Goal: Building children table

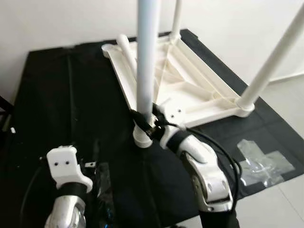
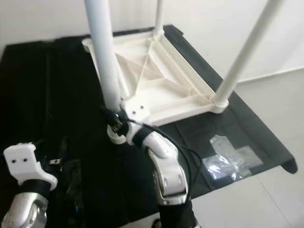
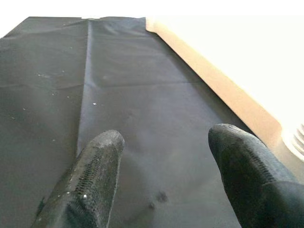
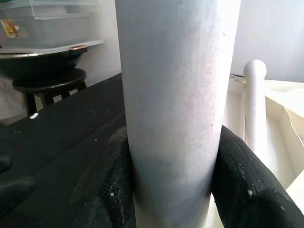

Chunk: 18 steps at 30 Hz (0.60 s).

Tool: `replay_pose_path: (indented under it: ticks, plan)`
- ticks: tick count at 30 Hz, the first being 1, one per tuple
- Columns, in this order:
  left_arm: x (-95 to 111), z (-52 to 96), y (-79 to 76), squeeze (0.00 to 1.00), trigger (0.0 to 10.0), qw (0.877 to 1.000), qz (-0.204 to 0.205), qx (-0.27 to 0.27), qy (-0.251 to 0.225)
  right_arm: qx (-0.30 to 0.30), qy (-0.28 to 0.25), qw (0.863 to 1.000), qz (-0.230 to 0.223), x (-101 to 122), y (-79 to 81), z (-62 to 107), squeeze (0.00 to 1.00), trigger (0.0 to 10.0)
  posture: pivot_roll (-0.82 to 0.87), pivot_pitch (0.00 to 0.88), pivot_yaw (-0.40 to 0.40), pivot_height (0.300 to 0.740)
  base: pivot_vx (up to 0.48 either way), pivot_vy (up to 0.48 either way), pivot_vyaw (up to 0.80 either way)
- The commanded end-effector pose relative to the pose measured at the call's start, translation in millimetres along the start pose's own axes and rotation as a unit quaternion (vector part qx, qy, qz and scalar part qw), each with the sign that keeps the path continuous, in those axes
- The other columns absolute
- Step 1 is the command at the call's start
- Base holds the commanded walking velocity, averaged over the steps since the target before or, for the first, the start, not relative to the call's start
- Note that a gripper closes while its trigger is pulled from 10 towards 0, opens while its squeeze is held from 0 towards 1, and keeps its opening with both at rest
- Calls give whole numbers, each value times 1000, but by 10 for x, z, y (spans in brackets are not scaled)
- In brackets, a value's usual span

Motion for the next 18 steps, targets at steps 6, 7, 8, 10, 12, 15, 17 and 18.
replay_pose_path:
  ticks: [6, 7, 8, 10, 12, 15, 17, 18]
  plan:
    - [-55, 10, 17, 0, 10000, 1000, 4, 3, 8, 50, 53, 997, -23, -154, -50, -86, 1000, 10000, -14, 210, -14, 740, 0, 0, 0]
    - [-56, 5, 9, 0, 10000, 1000, 5, 2, 7, 71, 41, 996, -27, -73, -150, -135, 1000, 10000, -10, 208, -17, 740, 0, 0, 0]
    - [-57, 3, 8, 0, 10000, 1000, 5, 2, 7, 71, 38, 996, -28, -53, -181, -145, 1000, 10000, -10, 208, -17, 740, 0, 0, 0]
    - [-57, 1, 4, 0, 10000, 1000, 5, 3, 7, 117, 33, 992, -17, -5, -213, -158, 1000, 10000, -9, 208, -19, 740, 0, 0, 0]
    - [-60, -3, 2, 0, 10000, 1000, 6, 4, 6, 195, 46, 979, -49, -14, -197, -116, 1000, 10000, -8, 208, -18, 740, 0, 0, 0]
    - [-59, -6, -2, 0, 10000, 1000, 6, 4, 6, 233, 47, 971, -25, 22, -249, -105, 925, 10000, 1, 208, -20, 740, 0, 0, 0]
    - [-58, 1, -4, 0, 10000, 1000, 5, 4, 6, 288, 43, 957, -8, 153, -268, -125, 0, 10000, 6, 209, -17, 740, 0, 0, 0]
    - [-58, 1, -4, 0, 10000, 1000, 5, 4, 6, 288, 43, 957, -8, 153, -268, -125, 0, 10000, 6, 209, -17, 740, 0, 0, 0]
Point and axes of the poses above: a point about 5 cm out from each wrist's last joint towards the gripper, its own z axis pointing back from the gripper into the wrist, its own x axis along the axis of the wrist's last joint, y = z × x, the point moved 5 cm from there along -z, pointing out of the wrist towards the gripper, and after that the axes turned 7 degrees about -z, right-handed, at the moved point
